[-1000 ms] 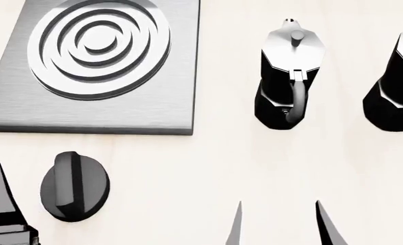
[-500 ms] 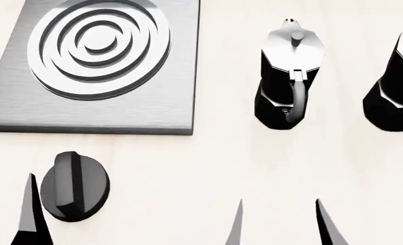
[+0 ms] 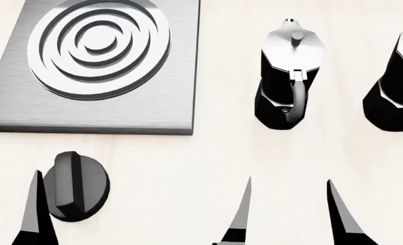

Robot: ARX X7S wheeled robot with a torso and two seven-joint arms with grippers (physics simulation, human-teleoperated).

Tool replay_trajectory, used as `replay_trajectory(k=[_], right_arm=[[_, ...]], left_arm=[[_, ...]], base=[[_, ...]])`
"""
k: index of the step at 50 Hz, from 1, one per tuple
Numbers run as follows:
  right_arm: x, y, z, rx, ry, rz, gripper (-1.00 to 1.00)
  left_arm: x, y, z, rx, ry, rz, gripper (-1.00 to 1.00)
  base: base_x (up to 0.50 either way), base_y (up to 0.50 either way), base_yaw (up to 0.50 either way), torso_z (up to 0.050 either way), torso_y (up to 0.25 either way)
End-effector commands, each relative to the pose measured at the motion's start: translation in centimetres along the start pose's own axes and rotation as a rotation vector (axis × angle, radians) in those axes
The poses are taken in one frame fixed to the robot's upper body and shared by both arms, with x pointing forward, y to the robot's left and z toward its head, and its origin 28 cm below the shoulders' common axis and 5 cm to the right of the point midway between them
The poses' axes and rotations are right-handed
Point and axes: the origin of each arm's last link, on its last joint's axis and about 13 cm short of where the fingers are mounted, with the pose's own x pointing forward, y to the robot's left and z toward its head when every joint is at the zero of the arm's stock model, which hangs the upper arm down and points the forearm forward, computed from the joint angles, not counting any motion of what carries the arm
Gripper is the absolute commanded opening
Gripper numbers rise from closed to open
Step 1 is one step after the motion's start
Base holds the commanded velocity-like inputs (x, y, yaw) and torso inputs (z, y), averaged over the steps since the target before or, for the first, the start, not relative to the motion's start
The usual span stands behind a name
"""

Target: Turn off the stove.

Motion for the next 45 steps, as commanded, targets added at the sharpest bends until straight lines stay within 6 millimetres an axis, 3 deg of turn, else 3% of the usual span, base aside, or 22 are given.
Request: replay_trajectory(k=[1,45], right_arm=[[0.9,0.1,0.8,0.005,-0.022,-0.007,1.0],[1.8,0.0,3.3,0.021,-0.114,-0.015,1.0]], left_arm=[[0.4,-0.1,0.4,-0.005,-0.008,-0.01,1.0],[1.4,-0.3,3.1,-0.03,-0.086,-0.009,1.0]], base=[[0.0,0.0,0.0,0.0,0.0],[0.0,0.0,0.0,0.0,0.0]])
